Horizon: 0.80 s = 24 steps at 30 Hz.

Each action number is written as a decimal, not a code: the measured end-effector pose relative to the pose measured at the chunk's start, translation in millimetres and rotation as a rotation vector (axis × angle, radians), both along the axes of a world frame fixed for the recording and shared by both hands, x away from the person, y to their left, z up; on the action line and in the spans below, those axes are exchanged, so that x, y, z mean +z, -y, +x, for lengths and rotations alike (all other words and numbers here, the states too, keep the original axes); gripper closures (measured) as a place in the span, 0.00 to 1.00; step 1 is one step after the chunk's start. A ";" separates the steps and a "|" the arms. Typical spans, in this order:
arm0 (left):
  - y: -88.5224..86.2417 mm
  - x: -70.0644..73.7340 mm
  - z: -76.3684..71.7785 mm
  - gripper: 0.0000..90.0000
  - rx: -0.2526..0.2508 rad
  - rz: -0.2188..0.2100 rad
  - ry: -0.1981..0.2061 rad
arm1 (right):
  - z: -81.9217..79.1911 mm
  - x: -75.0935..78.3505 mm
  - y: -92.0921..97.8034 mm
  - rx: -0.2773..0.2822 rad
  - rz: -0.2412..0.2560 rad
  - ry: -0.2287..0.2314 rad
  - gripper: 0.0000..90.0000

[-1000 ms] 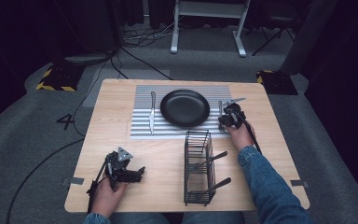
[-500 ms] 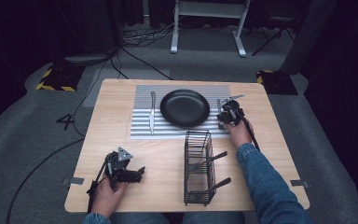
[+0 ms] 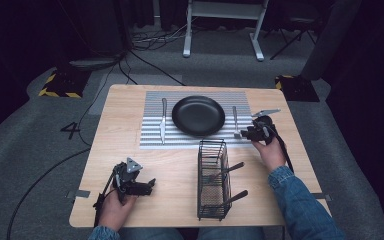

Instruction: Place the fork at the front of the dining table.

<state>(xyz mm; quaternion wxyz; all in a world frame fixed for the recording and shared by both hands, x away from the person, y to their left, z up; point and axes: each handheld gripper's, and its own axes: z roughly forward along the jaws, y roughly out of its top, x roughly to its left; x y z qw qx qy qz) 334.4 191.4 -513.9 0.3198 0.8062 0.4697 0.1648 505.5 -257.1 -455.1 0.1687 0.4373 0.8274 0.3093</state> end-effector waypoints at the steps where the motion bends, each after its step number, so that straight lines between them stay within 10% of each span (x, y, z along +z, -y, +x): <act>1: -0.1 0.0 0.2 0.05 -0.001 0.001 0.001 | -3.8 -1.2 -0.3 0.007 -0.004 -0.005 0.67; 9: 0.0 0.0 0.2 0.05 -0.001 0.001 0.001 | -19.4 -12.0 -8.5 0.046 -0.024 -0.022 0.67; 24: 0.0 0.0 0.2 0.05 -0.001 0.002 0.001 | 6.9 -17.6 -5.9 -0.010 -0.030 -0.018 0.67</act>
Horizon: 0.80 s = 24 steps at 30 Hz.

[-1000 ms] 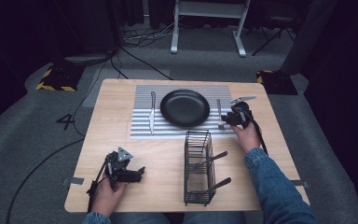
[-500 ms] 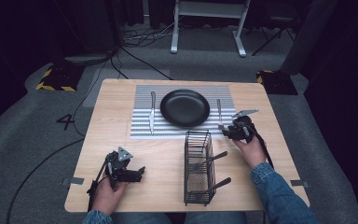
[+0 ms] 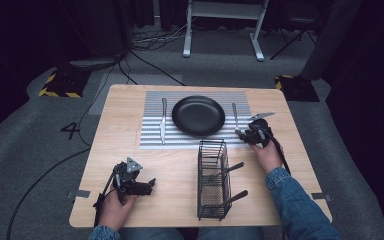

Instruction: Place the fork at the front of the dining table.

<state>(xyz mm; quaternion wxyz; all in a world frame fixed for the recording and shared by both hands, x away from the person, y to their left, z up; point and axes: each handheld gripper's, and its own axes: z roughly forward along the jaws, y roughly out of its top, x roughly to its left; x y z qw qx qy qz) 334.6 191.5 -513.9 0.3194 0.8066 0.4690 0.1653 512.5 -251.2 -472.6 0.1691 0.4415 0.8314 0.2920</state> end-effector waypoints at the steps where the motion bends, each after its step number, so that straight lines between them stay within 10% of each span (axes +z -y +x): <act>1: 0.0 0.0 0.0 0.05 0.000 0.000 0.000 | -1.3 1.5 0.0 0.005 0.006 0.004 0.66; 13: 0.0 0.0 0.0 0.05 0.000 0.000 0.000 | -49.8 31.2 25.7 0.037 0.094 0.061 0.49; 24: 0.1 0.0 0.0 0.05 0.001 -0.001 0.001 | -89.7 23.0 51.7 0.047 0.085 0.048 0.41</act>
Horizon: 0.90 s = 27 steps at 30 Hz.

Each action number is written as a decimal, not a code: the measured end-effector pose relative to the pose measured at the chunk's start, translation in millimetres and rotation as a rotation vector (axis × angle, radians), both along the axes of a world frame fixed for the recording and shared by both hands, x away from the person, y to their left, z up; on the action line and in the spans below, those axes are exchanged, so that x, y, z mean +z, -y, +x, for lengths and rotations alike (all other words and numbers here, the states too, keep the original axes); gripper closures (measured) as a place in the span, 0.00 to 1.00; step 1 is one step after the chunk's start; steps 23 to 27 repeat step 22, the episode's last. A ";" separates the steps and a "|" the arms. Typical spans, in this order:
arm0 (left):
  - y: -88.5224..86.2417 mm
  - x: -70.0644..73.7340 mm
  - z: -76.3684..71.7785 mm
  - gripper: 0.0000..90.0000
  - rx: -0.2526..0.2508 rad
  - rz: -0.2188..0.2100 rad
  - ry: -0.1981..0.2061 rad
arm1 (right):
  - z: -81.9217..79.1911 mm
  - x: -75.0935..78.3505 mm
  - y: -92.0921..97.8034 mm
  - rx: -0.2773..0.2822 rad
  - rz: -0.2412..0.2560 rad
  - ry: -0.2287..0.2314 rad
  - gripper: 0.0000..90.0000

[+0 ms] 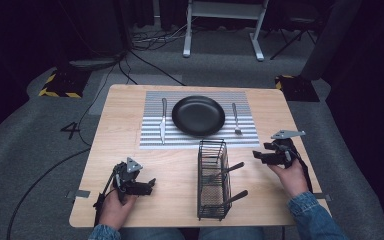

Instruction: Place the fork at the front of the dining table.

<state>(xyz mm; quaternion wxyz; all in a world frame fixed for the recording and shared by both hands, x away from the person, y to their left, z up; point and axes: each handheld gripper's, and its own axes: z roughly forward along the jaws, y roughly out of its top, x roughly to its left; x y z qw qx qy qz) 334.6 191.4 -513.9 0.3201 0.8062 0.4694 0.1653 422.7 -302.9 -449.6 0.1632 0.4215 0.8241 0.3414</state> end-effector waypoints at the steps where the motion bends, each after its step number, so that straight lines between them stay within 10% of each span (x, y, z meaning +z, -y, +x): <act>1: 0.0 0.0 0.1 0.05 0.000 0.000 0.001 | -2.9 -2.0 3.1 -0.007 0.001 -0.002 0.41; 14: 0.0 0.0 0.1 0.05 0.000 0.000 0.000 | -25.8 -43.5 34.2 -0.063 0.002 -0.052 0.40; 27: -0.1 0.0 0.1 0.05 -0.001 0.001 0.001 | -34.3 -56.5 34.7 -0.043 -0.012 0.052 0.23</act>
